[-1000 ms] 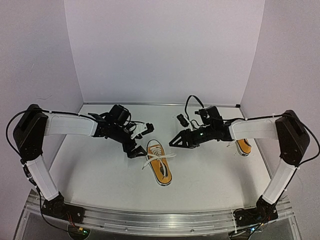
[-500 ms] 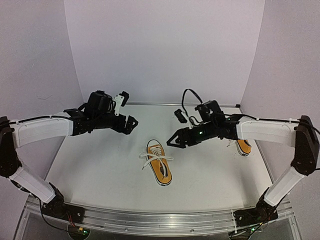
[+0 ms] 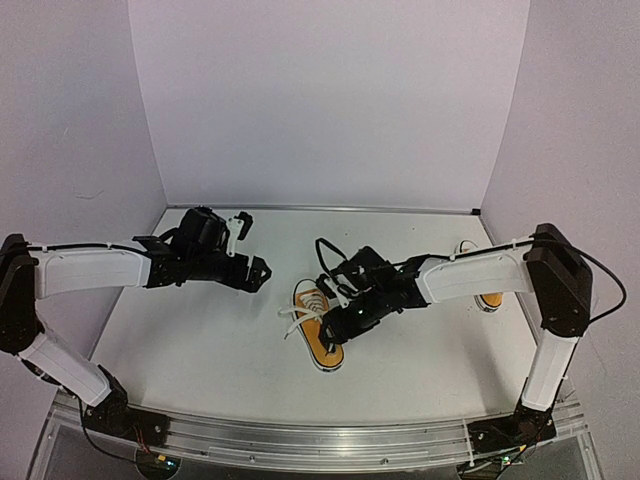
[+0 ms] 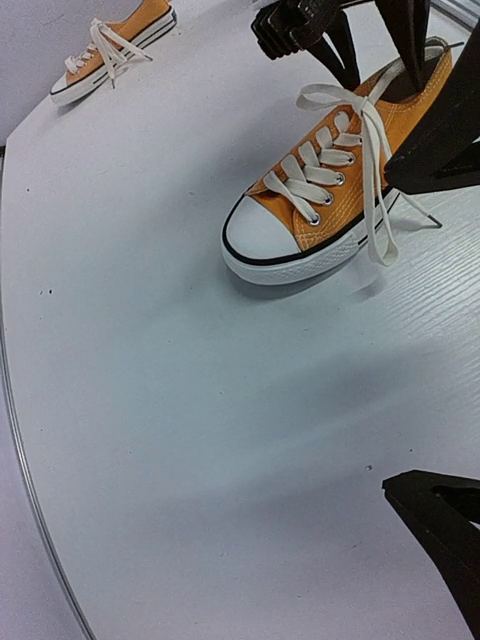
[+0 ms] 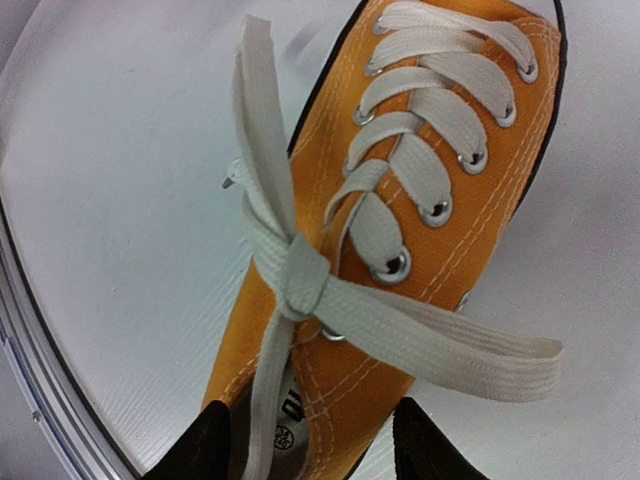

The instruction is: Tie the shoes

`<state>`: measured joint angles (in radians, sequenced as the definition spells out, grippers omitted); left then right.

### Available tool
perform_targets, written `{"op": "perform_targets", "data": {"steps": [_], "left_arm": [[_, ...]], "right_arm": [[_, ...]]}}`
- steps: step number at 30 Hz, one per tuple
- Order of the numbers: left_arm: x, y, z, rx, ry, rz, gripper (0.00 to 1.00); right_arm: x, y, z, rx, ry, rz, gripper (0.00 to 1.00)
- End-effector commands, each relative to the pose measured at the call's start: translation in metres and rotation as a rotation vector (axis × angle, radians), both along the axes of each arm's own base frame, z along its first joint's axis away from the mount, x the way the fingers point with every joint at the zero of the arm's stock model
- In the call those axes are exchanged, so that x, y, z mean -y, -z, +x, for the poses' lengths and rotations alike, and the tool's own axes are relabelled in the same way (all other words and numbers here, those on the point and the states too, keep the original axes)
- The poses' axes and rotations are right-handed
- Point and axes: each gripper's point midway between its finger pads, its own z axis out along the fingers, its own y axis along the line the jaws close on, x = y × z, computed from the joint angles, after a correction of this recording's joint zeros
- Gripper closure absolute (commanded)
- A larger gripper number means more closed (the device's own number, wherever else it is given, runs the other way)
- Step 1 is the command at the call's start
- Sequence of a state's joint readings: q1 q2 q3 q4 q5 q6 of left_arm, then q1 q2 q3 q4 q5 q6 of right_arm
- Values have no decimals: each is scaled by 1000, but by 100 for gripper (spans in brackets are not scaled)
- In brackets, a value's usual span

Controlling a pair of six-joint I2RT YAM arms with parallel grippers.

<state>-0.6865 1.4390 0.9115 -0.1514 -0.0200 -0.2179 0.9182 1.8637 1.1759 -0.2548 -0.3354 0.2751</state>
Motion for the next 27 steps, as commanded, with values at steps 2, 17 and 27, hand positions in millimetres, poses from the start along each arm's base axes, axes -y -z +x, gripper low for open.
{"op": "perform_targets", "data": {"steps": [2,17,27], "left_arm": [[11,-12,10,19,0,-43,0],[26,-23,4,42,66,-139,0],[41,-23,5,59,127,-185,1]], "right_arm": [[-5,-4,22,70,53,-31,56],[73,-43,54,167,288,-16,100],[225,-90,105,369,519,-243,100]]}}
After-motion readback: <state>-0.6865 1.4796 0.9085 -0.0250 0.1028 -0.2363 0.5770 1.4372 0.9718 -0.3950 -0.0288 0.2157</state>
